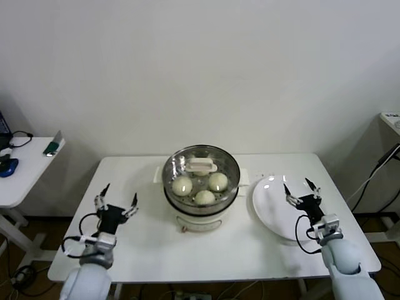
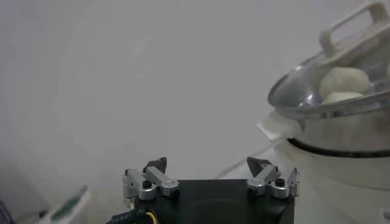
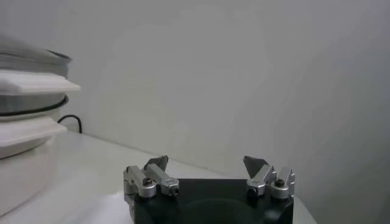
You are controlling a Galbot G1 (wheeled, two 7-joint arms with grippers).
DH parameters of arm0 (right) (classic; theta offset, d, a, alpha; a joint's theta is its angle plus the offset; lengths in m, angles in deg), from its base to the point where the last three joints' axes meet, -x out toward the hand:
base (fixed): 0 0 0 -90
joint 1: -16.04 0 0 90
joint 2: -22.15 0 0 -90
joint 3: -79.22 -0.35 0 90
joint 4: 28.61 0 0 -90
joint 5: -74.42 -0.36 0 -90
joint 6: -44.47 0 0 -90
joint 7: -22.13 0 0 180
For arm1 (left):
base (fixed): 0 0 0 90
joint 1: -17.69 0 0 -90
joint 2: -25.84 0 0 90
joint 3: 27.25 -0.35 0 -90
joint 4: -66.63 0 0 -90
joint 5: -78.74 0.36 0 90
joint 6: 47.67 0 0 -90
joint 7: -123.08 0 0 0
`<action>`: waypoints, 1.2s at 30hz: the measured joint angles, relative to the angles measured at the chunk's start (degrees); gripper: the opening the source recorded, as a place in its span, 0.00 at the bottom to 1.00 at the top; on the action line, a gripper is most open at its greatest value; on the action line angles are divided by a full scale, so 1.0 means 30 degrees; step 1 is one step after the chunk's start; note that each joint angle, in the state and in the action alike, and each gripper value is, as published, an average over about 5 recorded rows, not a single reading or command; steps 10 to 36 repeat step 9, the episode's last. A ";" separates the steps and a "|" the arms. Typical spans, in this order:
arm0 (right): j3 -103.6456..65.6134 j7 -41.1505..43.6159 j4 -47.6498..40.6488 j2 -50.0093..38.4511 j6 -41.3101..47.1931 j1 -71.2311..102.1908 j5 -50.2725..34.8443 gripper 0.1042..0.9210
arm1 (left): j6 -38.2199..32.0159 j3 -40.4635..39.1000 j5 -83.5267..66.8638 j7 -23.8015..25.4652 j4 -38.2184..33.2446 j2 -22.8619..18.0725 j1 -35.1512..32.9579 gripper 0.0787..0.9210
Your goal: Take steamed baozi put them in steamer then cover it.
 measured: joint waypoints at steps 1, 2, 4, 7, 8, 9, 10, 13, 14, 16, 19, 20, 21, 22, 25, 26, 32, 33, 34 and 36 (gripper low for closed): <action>-0.0018 0.0009 0.0068 0.0036 -0.0043 0.0056 -0.0008 0.88 | -0.0460 0.0216 -0.0472 -0.0040 0.0137 -0.0137 -0.0135 0.88; -0.0043 0.0016 0.0132 0.0082 -0.0090 0.0112 -0.0012 0.88 | -0.0876 0.0398 -0.0885 -0.0070 0.0267 -0.0259 -0.0251 0.88; -0.0097 0.0027 0.0247 0.0178 -0.0163 0.0206 -0.0012 0.88 | -0.1592 0.0686 -0.1556 -0.0134 0.0534 -0.0462 -0.0432 0.88; -0.0162 0.0032 0.0436 0.0290 -0.0215 0.0320 -0.0018 0.88 | -0.2455 0.0989 -0.2292 -0.0218 0.0917 -0.0738 -0.0654 0.88; -0.0171 0.0032 0.0474 0.0305 -0.0216 0.0339 -0.0023 0.88 | -0.2582 0.1033 -0.2400 -0.0231 0.0975 -0.0788 -0.0689 0.88; -0.0175 0.0032 0.0512 0.0312 -0.0216 0.0360 -0.0028 0.88 | -0.2705 0.1073 -0.2501 -0.0236 0.1029 -0.0839 -0.0729 0.88; -0.0175 0.0032 0.0512 0.0312 -0.0216 0.0360 -0.0028 0.88 | -0.2705 0.1073 -0.2501 -0.0236 0.1029 -0.0839 -0.0729 0.88; -0.0175 0.0032 0.0512 0.0312 -0.0216 0.0360 -0.0028 0.88 | -0.2705 0.1073 -0.2501 -0.0236 0.1029 -0.0839 -0.0729 0.88; -0.0175 0.0032 0.0512 0.0312 -0.0216 0.0360 -0.0028 0.88 | -0.2705 0.1073 -0.2501 -0.0236 0.1029 -0.0839 -0.0729 0.88; -0.0175 0.0032 0.0512 0.0312 -0.0216 0.0360 -0.0028 0.88 | -0.2705 0.1073 -0.2501 -0.0236 0.1029 -0.0839 -0.0729 0.88; -0.0175 0.0032 0.0512 0.0312 -0.0216 0.0360 -0.0028 0.88 | -0.2705 0.1073 -0.2501 -0.0236 0.1029 -0.0839 -0.0729 0.88; -0.0175 0.0032 0.0512 0.0312 -0.0216 0.0360 -0.0028 0.88 | -0.2705 0.1073 -0.2501 -0.0236 0.1029 -0.0839 -0.0729 0.88; -0.0175 0.0032 0.0512 0.0312 -0.0216 0.0360 -0.0028 0.88 | -0.2705 0.1073 -0.2501 -0.0236 0.1029 -0.0839 -0.0729 0.88; -0.0175 0.0032 0.0512 0.0312 -0.0216 0.0360 -0.0028 0.88 | -0.2705 0.1073 -0.2501 -0.0236 0.1029 -0.0839 -0.0729 0.88; -0.0175 0.0032 0.0512 0.0312 -0.0216 0.0360 -0.0028 0.88 | -0.2705 0.1073 -0.2501 -0.0236 0.1029 -0.0839 -0.0729 0.88; -0.0175 0.0032 0.0512 0.0312 -0.0216 0.0360 -0.0028 0.88 | -0.2705 0.1073 -0.2501 -0.0236 0.1029 -0.0839 -0.0729 0.88; -0.0175 0.0032 0.0512 0.0312 -0.0216 0.0360 -0.0028 0.88 | -0.2705 0.1073 -0.2501 -0.0236 0.1029 -0.0839 -0.0729 0.88; -0.0175 0.0032 0.0512 0.0312 -0.0216 0.0360 -0.0028 0.88 | -0.2705 0.1073 -0.2501 -0.0236 0.1029 -0.0839 -0.0729 0.88; -0.0175 0.0032 0.0512 0.0312 -0.0216 0.0360 -0.0028 0.88 | -0.2705 0.1073 -0.2501 -0.0236 0.1029 -0.0839 -0.0729 0.88; -0.0175 0.0032 0.0512 0.0312 -0.0216 0.0360 -0.0028 0.88 | -0.2705 0.1073 -0.2501 -0.0236 0.1029 -0.0839 -0.0729 0.88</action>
